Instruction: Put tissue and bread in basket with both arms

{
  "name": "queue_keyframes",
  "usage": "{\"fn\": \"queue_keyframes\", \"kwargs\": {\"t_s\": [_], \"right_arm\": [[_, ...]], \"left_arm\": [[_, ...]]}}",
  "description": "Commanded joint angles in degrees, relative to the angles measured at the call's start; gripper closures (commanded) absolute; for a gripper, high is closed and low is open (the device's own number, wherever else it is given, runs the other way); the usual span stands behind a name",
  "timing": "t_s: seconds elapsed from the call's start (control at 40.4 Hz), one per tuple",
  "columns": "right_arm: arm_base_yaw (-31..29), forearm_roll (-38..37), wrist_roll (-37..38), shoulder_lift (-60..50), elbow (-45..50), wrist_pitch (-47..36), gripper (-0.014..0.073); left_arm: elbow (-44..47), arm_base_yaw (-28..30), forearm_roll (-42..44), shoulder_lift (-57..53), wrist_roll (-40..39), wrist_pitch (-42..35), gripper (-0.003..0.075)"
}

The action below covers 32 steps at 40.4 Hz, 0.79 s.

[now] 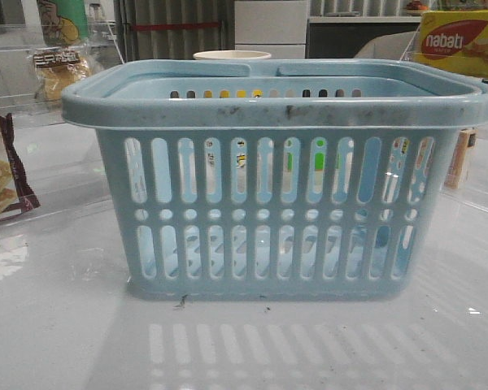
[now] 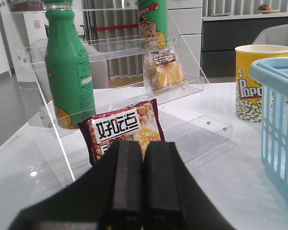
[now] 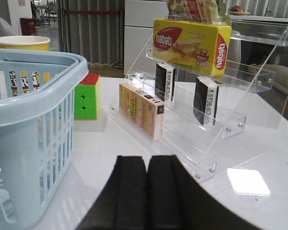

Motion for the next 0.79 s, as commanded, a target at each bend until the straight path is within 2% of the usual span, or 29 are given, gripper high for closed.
{"fn": "queue_keyframes", "kwargs": {"t_s": [0.0, 0.569, 0.768], "right_arm": [[0.03, -0.24, -0.33, -1.03, 0.05, -5.34, 0.0526], [0.03, -0.24, -0.33, -1.03, 0.05, -5.34, 0.0526], [-0.03, -0.24, -0.33, -1.02, -0.13, -8.19, 0.0526]], "left_arm": [[0.10, 0.00, -0.05, -1.02, -0.08, -5.16, 0.0629], [0.10, 0.00, 0.02, -1.02, -0.08, -5.59, 0.0629], [-0.65, 0.00, 0.02, -1.02, -0.08, -12.03, 0.0629]]}}
